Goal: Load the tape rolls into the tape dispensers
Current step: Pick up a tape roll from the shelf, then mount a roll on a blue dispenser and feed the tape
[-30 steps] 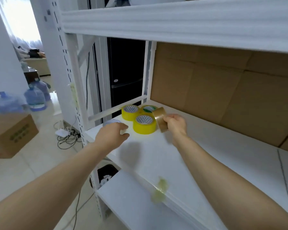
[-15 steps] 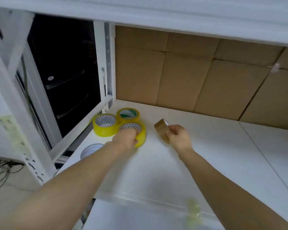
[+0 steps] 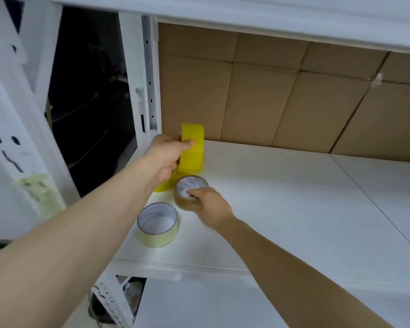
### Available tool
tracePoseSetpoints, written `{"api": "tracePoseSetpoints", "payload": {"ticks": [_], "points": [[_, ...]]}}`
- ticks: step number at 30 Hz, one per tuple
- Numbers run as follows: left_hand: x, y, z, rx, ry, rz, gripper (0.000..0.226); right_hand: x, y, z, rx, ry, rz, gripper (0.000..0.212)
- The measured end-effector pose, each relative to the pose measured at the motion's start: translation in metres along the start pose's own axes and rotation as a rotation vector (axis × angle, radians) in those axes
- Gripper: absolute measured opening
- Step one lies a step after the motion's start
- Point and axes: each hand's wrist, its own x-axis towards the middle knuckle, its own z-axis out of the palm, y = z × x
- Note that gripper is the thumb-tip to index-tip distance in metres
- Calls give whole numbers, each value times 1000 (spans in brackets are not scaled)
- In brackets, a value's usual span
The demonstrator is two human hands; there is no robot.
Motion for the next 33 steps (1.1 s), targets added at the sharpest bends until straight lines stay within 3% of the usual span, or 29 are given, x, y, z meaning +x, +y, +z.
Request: {"api": "tracePoseSetpoints", "payload": {"ticks": [3, 7, 10, 14, 18, 27, 30, 33], "points": [[-6, -6, 21, -16, -34, -22, 25, -17, 15, -21, 24, 117, -14, 50], [-12, -10, 75, 33, -119, -6, 28, -46, 60, -62, 358, 354, 168, 36], [-25, -17, 140, 86, -224, 15, 25, -82, 108, -101, 644, 566, 318, 30], [-64, -32, 256, 191, -407, 83, 20, -160, 179, -164, 876, 716, 413, 15], [-128, -54, 387, 336, -603, 174, 16, -258, 258, -223, 937, 811, 502, 31], [-245, -86, 605, 479, -969, 261, 37, -442, 408, -297, 1002, 1072, 648, 23], [-256, -89, 661, 532, -975, 253, 44, -481, 449, -319, 969, 1141, 701, 19], [-246, -100, 712, 567, -904, 302, 40, -502, 496, -340, 939, 1201, 753, 30]]}}
